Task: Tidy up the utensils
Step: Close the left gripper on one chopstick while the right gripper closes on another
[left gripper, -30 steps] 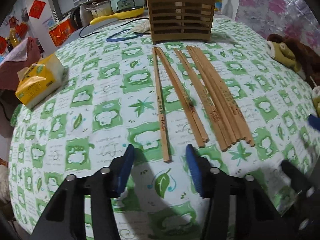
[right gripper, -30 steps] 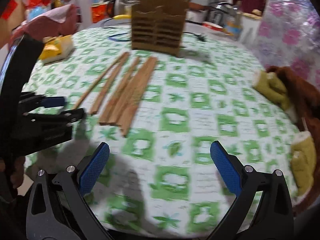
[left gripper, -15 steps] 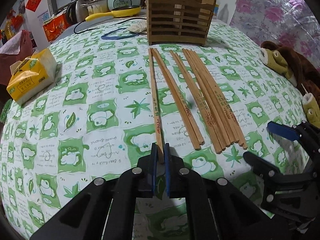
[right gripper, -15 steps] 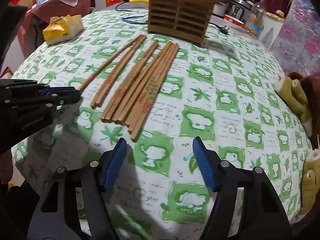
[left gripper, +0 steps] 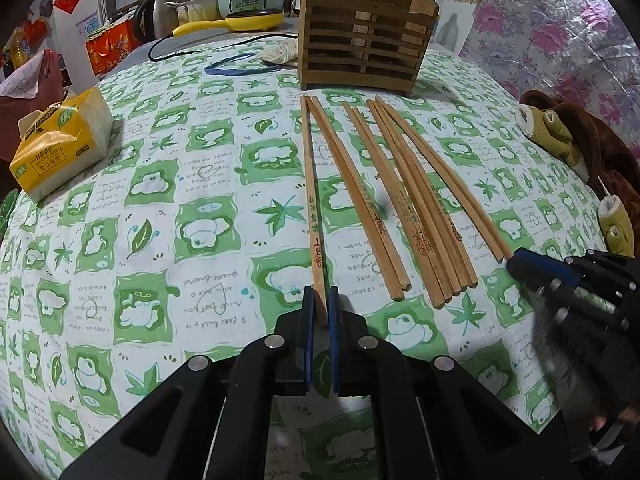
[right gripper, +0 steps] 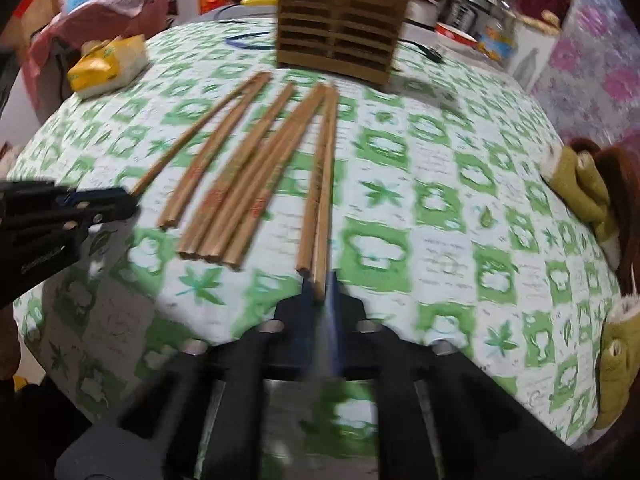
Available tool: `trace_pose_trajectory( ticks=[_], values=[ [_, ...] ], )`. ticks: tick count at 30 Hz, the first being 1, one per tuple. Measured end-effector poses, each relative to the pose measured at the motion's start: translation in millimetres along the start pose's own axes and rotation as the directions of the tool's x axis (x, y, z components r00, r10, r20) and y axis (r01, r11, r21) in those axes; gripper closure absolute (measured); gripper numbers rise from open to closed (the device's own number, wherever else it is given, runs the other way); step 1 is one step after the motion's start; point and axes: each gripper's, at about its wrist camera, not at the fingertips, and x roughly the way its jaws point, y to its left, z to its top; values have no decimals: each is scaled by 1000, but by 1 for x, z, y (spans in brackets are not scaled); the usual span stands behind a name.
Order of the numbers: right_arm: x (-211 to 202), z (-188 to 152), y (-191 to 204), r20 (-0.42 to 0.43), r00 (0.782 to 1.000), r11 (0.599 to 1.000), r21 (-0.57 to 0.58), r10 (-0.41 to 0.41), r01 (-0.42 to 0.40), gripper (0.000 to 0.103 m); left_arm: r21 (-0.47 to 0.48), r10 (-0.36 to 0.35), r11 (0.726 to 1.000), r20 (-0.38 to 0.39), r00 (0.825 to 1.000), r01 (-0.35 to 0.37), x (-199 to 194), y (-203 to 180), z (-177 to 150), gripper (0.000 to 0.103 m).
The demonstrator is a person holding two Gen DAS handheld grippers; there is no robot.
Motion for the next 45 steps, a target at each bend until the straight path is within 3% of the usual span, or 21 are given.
trace_pose_trajectory(
  ticks=[3,7,9,11,16,22,25,26,27,28,31,32,33,35,45],
  values=[
    [-6,-2,-20,5,997,995,62,72,-72,97,-2,5,1000,-1,1000,-5,-2,2,-1,96],
    [-11,-6,-24,23,995,993,70,97,-98,91,5,14,1000,2,1000,-14,-2,1,-3,96],
    [-8,-7,-22,21,996,994,71,81,-82,77,8,21,1000,5,1000,-21,-2,0,-3,96],
    [-7,-6,-17,25,997,995,60,74,-76,71,12,26,1000,7,1000,-26,-2,-1,-4,96],
    [-1,-5,-10,27,999,998,38,38,-39,71,6,28,1000,14,1000,-28,-3,-1,-5,96],
    [2,-12,-15,65,996,994,86,57,-63,72,-15,25,1000,40,999,-25,-4,-1,-11,94],
    [2,-14,-13,97,994,994,100,40,-50,75,-18,9,1000,52,999,-8,-5,-5,-12,80],
    [2,-15,-11,107,994,994,96,37,-47,79,-15,5,1000,60,998,-5,-5,-8,-13,74],
    [1,-15,-10,116,992,994,94,45,-56,92,-10,11,1000,67,998,-10,-5,-10,-13,73],
    [1,-16,-10,121,990,992,96,67,-78,97,1,27,1000,81,996,-27,-4,-13,-15,73],
    [1,-16,-12,120,989,990,107,83,-96,97,9,53,999,107,993,-54,-4,-13,-17,82],
    [0,-17,-15,120,988,987,118,97,-111,97,4,59,998,110,992,-60,-4,-11,-17,93],
    [-1,-17,-17,122,987,984,126,107,-123,97,-11,47,999,109,993,-46,-4,-6,-16,97],
    [-4,-18,-20,127,985,982,134,118,-135,97,-30,18,999,105,994,-15,-4,0,-15,97],
    [-19,-12,-31,176,975,975,151,138,-165,97,-8,32,999,141,989,-31,-20,1,-11,97]
  ],
)
